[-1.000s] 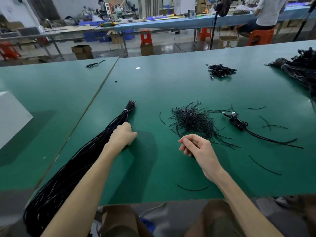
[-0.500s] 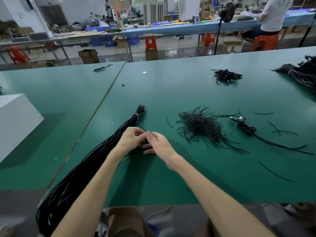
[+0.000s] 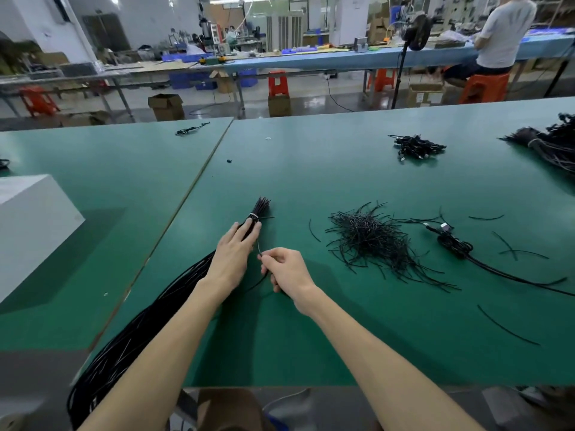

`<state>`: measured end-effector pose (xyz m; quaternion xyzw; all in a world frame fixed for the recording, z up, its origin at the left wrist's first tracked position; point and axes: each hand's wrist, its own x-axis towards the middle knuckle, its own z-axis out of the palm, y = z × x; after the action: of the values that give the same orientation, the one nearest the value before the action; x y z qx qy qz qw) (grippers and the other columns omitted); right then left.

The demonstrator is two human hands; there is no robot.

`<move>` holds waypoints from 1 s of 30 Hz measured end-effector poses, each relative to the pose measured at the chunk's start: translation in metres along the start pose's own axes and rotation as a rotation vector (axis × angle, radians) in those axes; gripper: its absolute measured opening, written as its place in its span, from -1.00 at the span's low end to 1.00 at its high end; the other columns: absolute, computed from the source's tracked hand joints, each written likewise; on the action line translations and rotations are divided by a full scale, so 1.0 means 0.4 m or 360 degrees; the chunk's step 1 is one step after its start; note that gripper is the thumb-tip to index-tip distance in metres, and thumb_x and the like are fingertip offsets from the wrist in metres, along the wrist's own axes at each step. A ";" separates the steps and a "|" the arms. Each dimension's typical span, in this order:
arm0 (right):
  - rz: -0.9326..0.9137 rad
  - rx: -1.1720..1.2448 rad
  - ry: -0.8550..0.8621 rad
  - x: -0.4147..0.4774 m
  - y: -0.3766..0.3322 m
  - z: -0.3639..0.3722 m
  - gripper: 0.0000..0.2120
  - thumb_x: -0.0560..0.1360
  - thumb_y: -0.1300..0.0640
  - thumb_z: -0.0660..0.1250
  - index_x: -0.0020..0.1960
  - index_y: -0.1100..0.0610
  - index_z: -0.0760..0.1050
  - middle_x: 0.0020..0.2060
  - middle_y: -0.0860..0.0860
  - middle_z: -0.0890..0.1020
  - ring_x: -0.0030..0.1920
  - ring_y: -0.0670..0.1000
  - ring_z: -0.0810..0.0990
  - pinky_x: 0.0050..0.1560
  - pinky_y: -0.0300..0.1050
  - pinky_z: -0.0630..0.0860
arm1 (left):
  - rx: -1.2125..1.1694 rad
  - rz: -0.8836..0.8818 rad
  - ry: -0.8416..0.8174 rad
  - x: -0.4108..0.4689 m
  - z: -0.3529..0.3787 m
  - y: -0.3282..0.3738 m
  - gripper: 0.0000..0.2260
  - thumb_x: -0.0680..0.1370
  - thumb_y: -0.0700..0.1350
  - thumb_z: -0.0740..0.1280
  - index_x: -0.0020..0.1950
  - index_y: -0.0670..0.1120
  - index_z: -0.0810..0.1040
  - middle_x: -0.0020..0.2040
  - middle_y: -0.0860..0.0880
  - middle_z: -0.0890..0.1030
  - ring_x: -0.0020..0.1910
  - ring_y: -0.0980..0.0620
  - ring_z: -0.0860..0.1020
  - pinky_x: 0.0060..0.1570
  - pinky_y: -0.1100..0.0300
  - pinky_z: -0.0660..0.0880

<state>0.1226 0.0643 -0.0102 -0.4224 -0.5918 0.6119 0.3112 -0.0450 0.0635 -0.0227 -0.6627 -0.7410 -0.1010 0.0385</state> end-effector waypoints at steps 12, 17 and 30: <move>-0.0208 0.0224 -0.0230 -0.104 -0.023 -0.083 -0.85 0.58 0.26 0.30 0.01 0.17 0.66 -0.37 -0.04 0.57 -0.47 -0.11 0.35 -0.49 -0.26 0.33 | -0.0062 -0.0226 0.0105 0.032 0.013 -0.059 -0.24 0.55 -0.55 0.12 0.68 -0.14 -0.02 0.68 -0.07 0.03 0.66 -0.11 0.03 0.61 0.11 0.00; -0.0162 0.0668 0.0262 -0.075 -0.050 -0.213 -0.85 0.58 0.38 0.27 0.07 0.33 0.61 -0.30 0.00 0.60 -0.47 -0.14 0.34 -0.51 -0.29 0.31 | -0.0042 -0.0238 0.0067 0.033 0.016 -0.084 -0.30 0.60 -0.50 0.12 0.68 -0.14 -0.02 0.69 -0.08 0.01 0.66 -0.13 0.01 0.62 0.08 -0.01; -0.0089 0.0683 0.0415 -0.039 0.016 -0.251 -0.87 0.65 0.31 0.29 0.10 0.30 0.60 -0.33 0.03 0.56 -0.41 -0.06 0.46 -0.39 -0.19 0.51 | -0.1119 0.0085 -0.1191 -0.069 -0.149 0.061 -0.46 0.66 0.28 0.15 -0.14 -0.11 0.68 -0.20 -0.05 0.72 -0.25 -0.03 0.69 -0.20 0.16 0.56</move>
<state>0.2192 0.0960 -0.0084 -0.4054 -0.4148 0.6550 0.4843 -0.0222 0.0271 0.0326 -0.6450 -0.6082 -0.0988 -0.4520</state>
